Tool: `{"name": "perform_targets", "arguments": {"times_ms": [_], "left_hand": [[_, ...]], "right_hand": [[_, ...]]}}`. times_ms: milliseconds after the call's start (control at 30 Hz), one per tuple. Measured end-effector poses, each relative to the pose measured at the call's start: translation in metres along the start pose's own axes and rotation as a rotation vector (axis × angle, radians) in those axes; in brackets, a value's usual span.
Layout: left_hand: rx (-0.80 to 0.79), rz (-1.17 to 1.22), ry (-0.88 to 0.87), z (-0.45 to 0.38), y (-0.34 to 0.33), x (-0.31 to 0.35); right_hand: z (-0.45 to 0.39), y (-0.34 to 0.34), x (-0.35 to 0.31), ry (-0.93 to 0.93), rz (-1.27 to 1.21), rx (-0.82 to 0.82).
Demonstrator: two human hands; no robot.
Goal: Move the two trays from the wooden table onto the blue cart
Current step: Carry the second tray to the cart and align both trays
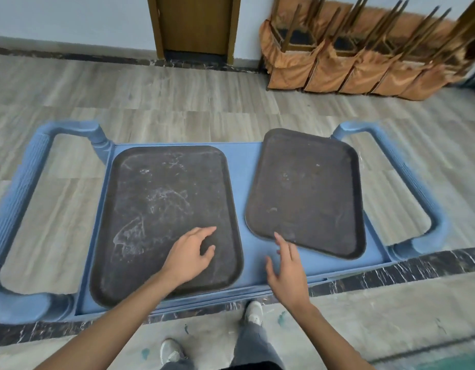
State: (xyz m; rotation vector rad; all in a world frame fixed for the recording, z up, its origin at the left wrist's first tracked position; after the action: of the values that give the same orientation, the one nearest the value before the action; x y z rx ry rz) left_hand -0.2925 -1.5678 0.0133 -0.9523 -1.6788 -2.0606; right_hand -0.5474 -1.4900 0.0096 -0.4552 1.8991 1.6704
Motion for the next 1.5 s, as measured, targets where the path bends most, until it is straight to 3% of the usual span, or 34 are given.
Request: {"name": "perform_targets", "arguments": {"times_ms": [167,333,533,833,1100,1333,1500], "left_hand": [[-0.019,0.096,0.057,-0.075,-0.028,0.044],[-0.055,-0.081,0.055,-0.143,-0.055,0.076],[-0.029,-0.104,0.242,-0.202,-0.078,0.103],[0.04,-0.003,0.505,-0.215,-0.08,0.103],[0.072,-0.009,0.665,-0.176,-0.078,0.097],[0.084,-0.019,0.675,-0.139,-0.086,0.099],[0.123,-0.048,0.664,-0.126,-0.089,0.109]], "right_hand": [[-0.066,0.055,0.069,-0.168,0.019,0.179],[-0.125,0.111,0.14,-0.33,0.043,0.235],[-0.182,0.149,0.2,-0.427,0.021,0.158],[-0.223,0.15,0.231,-0.583,-0.218,0.055],[-0.236,0.148,0.228,-0.545,-0.251,-0.041],[-0.24,0.141,0.221,-0.469,-0.071,-0.17],[-0.233,0.14,0.213,-0.365,0.053,-0.15]]}}
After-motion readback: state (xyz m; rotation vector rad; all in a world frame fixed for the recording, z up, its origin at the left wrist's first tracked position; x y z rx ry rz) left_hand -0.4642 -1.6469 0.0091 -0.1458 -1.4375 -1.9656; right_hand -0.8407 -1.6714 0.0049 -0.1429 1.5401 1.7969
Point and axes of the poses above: each hand's wrist, its own z-axis away from the middle knuckle, its own y-axis out of the back of the hand, x = y × z, the point moved 1 cm from there along -z, towards the middle knuckle, and after that the axes turned 2 degrees about x, right-handed, at the moved point
